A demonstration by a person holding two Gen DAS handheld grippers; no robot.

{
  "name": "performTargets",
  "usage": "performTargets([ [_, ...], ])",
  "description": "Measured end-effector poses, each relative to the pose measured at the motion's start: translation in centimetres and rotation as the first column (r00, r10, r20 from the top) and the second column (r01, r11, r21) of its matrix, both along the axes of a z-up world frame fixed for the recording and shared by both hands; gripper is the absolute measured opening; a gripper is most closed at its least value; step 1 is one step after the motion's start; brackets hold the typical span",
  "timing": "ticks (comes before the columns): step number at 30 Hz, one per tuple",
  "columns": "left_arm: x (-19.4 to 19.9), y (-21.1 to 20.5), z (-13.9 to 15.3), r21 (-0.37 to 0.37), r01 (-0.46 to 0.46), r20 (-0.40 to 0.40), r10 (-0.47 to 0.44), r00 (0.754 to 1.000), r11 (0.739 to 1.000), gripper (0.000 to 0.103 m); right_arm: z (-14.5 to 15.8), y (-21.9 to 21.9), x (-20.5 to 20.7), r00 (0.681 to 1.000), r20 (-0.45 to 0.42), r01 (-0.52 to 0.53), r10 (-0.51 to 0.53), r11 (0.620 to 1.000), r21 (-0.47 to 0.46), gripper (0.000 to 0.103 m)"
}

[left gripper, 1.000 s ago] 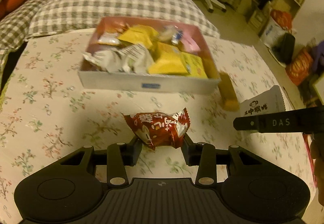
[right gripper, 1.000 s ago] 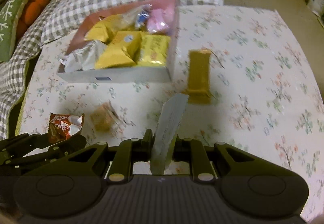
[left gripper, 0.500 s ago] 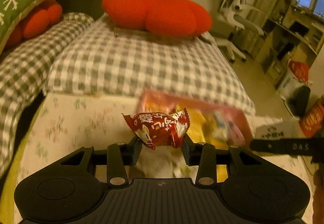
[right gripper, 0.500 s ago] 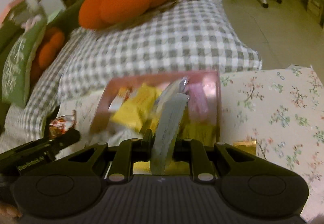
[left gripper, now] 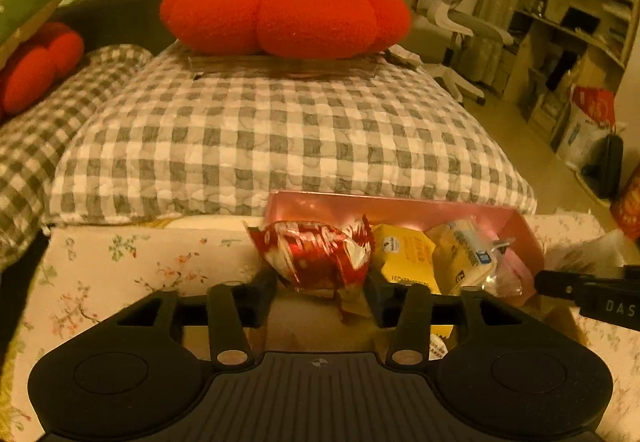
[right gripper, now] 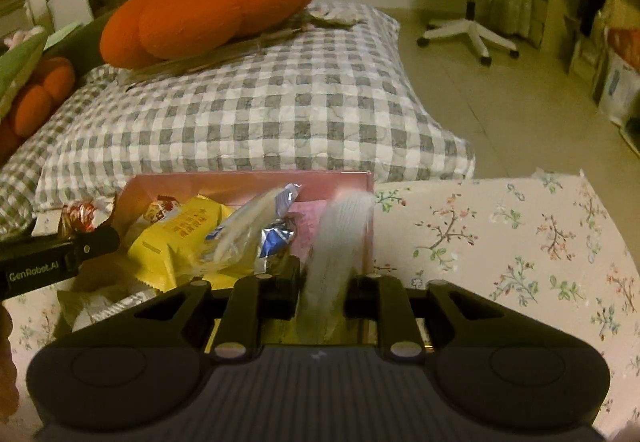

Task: Organize snacks
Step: 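Carry both packets into the pink box and open both tools, then move the right tool to the gold bar and close on it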

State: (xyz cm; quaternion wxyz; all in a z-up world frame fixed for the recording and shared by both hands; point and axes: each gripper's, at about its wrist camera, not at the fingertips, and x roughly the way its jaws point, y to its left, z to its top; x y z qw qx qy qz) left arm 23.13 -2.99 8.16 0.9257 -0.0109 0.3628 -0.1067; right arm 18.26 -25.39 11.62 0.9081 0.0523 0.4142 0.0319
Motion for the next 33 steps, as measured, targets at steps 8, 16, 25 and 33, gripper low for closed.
performTargets([
  [8,-2.1,1.4,2.9,-0.017,-0.013,0.019,0.013,1.000,1.000,0.065,1.4,-1.4,-1.3,0.999,-0.016,0.034,-0.032,0.995,0.091,0.051],
  [16,-4.7,1.7,4.9,-0.014,-0.038,-0.018,0.037,0.999,0.999,0.065,3.1,-1.8,-2.8,0.999,-0.045,0.009,-0.002,0.989,0.149,0.051],
  [25,-8.3,0.2,4.1,-0.019,-0.025,-0.126,0.023,0.992,1.000,0.065,3.7,-3.3,-5.4,0.995,-0.096,0.047,-0.029,0.979,0.196,0.052],
  [33,-11.3,-2.2,2.1,0.042,0.073,-0.198,-0.063,0.978,0.996,0.076,0.0,-3.4,-6.7,0.949,-0.314,0.038,0.005,0.991,0.130,0.072],
])
